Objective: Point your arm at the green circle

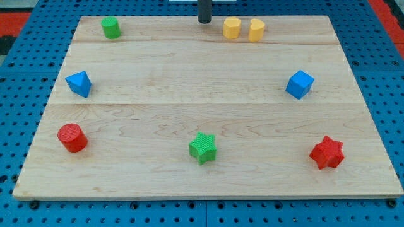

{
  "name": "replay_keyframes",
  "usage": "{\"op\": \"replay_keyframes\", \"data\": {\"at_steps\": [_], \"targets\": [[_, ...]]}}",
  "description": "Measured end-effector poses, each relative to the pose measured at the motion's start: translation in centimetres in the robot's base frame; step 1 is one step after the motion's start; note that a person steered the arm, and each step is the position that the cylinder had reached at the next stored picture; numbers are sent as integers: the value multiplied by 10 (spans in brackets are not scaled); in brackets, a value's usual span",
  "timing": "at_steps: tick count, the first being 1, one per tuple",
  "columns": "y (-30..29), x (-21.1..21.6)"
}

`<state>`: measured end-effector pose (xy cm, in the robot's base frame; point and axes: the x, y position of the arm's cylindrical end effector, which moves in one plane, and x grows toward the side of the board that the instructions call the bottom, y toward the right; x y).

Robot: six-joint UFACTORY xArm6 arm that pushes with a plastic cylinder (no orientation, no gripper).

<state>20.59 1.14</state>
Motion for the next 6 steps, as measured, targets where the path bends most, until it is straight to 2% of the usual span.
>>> {"op": "replay_keyframes", "data": {"at_steps": [1,2,3,5,6], "targets": [[50,16],[6,12],[-77,-12],[-202,-11],[-220,30]]}}
